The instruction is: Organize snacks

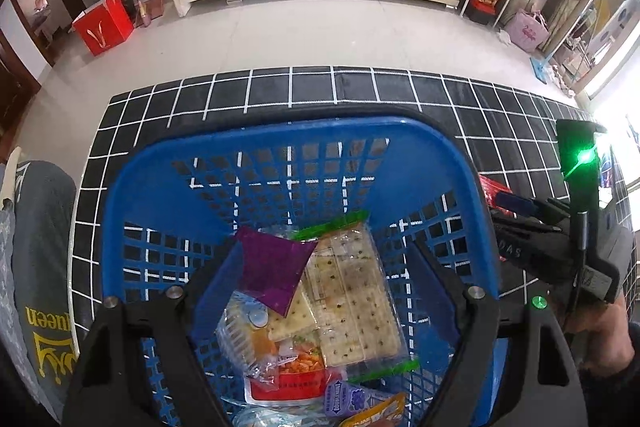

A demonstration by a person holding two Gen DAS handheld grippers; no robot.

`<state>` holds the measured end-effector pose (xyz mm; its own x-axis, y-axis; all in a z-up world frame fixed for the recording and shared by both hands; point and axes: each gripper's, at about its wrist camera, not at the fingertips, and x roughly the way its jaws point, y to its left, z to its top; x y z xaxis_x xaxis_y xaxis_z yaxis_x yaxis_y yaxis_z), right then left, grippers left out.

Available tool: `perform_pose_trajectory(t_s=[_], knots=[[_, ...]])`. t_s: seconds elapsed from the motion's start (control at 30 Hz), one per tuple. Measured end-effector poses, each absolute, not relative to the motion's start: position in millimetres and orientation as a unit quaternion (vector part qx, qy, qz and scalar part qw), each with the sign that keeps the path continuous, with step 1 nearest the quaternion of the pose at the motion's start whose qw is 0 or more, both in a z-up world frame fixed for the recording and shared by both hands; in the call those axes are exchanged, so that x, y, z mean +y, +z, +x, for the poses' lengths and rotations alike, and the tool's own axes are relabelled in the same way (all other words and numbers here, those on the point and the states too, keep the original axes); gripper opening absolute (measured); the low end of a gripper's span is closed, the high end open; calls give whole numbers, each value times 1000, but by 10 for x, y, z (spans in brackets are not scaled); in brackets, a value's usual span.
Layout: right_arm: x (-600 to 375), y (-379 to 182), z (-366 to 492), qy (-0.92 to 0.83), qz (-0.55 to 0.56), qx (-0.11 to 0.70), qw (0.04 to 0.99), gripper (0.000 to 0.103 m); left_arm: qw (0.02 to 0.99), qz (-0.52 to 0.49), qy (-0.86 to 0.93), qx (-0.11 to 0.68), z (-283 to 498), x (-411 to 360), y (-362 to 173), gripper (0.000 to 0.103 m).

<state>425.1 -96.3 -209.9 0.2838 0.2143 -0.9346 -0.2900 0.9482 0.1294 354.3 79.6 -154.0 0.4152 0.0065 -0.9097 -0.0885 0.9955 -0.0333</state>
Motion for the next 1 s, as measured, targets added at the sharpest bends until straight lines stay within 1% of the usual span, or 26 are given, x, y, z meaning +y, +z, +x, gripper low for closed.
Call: perform_pose_trajectory(t_s=[0.03, 0.07, 0.1, 0.13, 0.17, 0.4, 0.6, 0.73, 0.8, 0.87, 0.93, 1.0], knots=[[-986, -2098, 4230, 161, -33, 577, 800, 35, 841, -36, 29, 540, 3538, 794, -1542, 81], [-1009, -2097, 4218, 165, -33, 578, 798, 32, 841, -36, 28, 539, 3529, 789, -1543, 81], [-1036, -2102, 4204, 169, -25, 580, 796, 2, 842, -35, 28, 538, 3518, 784, -1541, 81], [-1071, -2140, 4199, 183, -2, 596, 782, 3, 842, -35, 27, 538, 3509, 791, -1547, 81], [-1108, -2146, 4154, 185, 9, 595, 782, 1, 842, -34, 27, 538, 3504, 787, -1549, 81], [-1311, -2116, 3931, 195, 25, 598, 777, 1, 843, -36, 20, 536, 3434, 763, -1535, 81], [-1364, -1765, 3738, 204, 34, 570, 795, 1, 851, -33, 23, 523, 3294, 786, -1427, 81], [-1335, -1550, 3615, 202, 19, 555, 807, 1, 858, -48, 24, 512, 3147, 823, -1283, 81], [-1327, -1517, 3607, 194, 12, 554, 810, 2, 860, -48, 26, 507, 3078, 831, -1217, 81], [-1255, -1553, 3636, 182, -23, 565, 804, 3, 863, -46, 28, 503, 3008, 830, -1166, 81], [-1211, -1574, 3610, 177, -63, 561, 806, 22, 865, -43, 27, 498, 2960, 813, -1118, 81], [-1175, -1601, 3595, 167, -100, 551, 812, 90, 867, -36, 28, 496, 2929, 782, -1102, 81]])
